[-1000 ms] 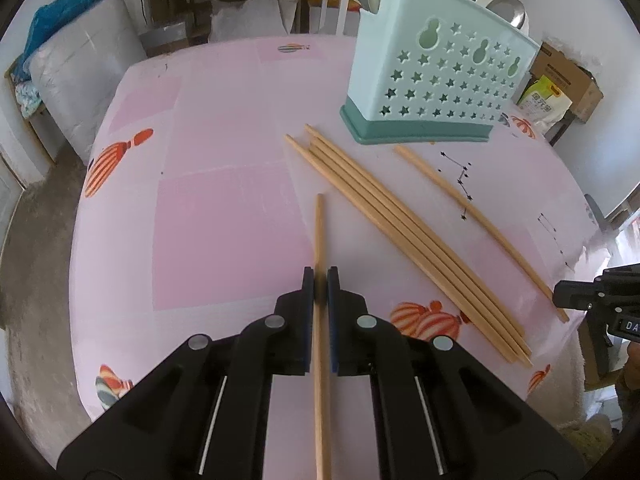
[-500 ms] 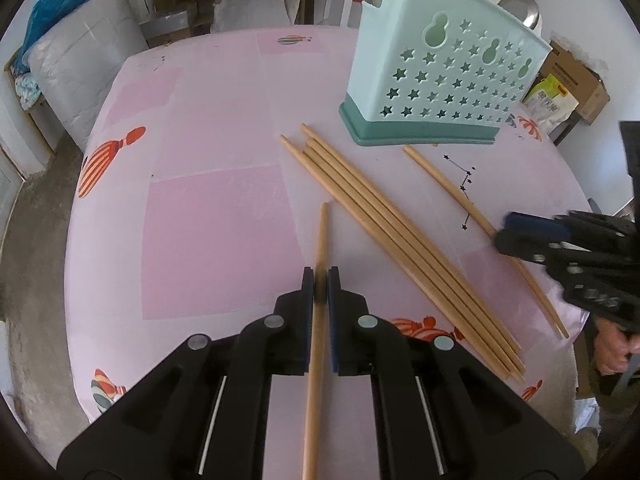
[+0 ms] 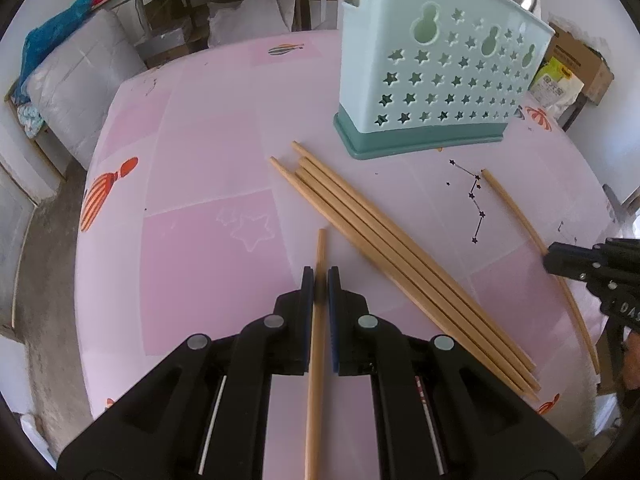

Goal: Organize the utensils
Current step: 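Lift the held chopsticks toward the mint holder with both grippers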

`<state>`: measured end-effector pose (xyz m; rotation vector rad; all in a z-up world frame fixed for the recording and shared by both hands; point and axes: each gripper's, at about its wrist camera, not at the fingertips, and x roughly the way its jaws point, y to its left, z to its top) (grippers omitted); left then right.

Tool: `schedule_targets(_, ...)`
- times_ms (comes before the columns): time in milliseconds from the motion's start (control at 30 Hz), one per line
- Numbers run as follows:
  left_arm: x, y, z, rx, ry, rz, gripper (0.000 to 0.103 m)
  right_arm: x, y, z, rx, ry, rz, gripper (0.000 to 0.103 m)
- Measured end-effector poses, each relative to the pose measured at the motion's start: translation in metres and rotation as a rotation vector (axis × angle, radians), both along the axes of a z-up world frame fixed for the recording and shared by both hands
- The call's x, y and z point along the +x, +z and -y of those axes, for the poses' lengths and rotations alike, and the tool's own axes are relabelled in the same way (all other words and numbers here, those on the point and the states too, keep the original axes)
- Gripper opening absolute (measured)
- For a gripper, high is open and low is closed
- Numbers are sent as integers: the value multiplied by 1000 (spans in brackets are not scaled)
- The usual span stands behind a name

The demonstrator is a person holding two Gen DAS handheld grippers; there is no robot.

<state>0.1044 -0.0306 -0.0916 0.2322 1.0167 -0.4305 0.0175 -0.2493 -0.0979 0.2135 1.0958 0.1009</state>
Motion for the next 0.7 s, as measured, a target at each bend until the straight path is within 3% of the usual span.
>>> schedule_targets(200, 0, 0, 3, 11, -28, -7, 10, 21, -1, -13, -24, 25, 24, 8)
schedule_targets(367, 1, 0, 1, 8, -24, -2, 6, 32, -2, -22, -58, 12, 62, 8)
schedule_targets(533, 8, 3, -8, -51, -6, -44, 4, 31, -3, -14, 25, -62, 50, 7)
schedule_targets(700, 6, 25, -20, -138, 22, -17, 4, 21, 7, -3, 101, -88, 79, 7)
